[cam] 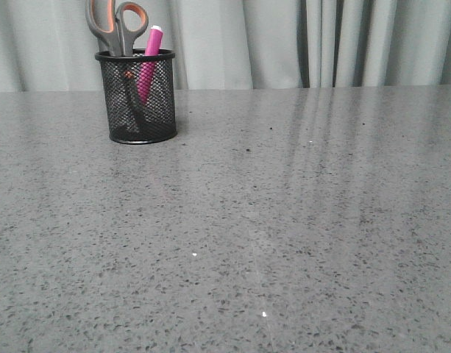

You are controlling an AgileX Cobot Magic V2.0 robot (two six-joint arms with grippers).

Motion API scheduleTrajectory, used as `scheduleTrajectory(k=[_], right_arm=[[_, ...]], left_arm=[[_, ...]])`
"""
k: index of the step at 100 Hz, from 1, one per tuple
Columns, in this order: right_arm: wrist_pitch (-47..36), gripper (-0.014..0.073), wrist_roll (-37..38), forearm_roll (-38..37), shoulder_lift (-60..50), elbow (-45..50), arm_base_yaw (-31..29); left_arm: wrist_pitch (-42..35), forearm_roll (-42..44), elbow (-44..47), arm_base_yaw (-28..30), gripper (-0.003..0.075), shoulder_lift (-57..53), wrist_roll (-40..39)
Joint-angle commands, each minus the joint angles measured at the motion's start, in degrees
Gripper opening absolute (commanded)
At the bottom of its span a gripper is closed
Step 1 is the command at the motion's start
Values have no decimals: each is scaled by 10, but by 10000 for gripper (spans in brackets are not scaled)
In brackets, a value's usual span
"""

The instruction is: Put pen and scissors into bin

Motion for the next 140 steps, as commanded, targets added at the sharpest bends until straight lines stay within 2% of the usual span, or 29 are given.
scheduleTrajectory(k=[1,6,23,88,98,113,132,140], right_arm=[[-48,-69,-5,-13,8,-11,-1],[-48,-69,-5,-13,8,-11,-1],[-48,-69,-5,-13,8,-11,-1],[-45,-69,-5,-13,8,-7,-1],[-7,-69,-5,-54,8,14,-11],[-37,-69,-5,-11,20,106,-82],[-226,-69,-83,96,36,242,-236],[-251,-69,-101,131,34,274,-287]], left_arm=[[20,4,25,34,-19,-22,-12],[46,4,25,54,-19,-19,-12],[46,3,25,85,-19,-19,-13],[46,3,25,86,-19,-19,-12],[46,3,25,86,-19,-19,-12],[46,3,25,86,-19,-19,-12],[46,3,25,86,-19,-19,-12],[46,3,25,86,-19,-19,-12]])
